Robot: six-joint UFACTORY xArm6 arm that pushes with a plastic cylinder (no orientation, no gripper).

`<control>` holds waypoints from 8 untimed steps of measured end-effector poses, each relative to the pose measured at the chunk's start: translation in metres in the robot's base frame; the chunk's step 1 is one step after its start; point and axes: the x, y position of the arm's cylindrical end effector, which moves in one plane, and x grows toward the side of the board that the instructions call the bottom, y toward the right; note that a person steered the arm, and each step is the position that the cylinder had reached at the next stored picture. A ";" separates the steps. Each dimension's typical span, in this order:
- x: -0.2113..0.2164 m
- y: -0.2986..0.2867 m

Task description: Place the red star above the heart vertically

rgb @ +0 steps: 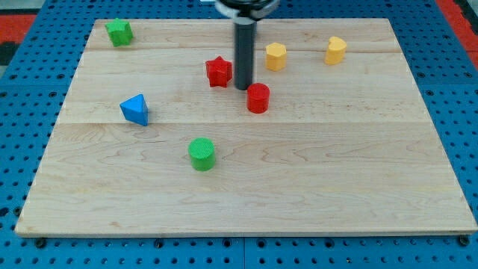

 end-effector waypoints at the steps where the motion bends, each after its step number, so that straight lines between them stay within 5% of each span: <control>1: 0.000 -0.038; 3: -0.067 -0.051; 4: -0.048 -0.080; 6: -0.095 -0.067; 8: -0.109 0.068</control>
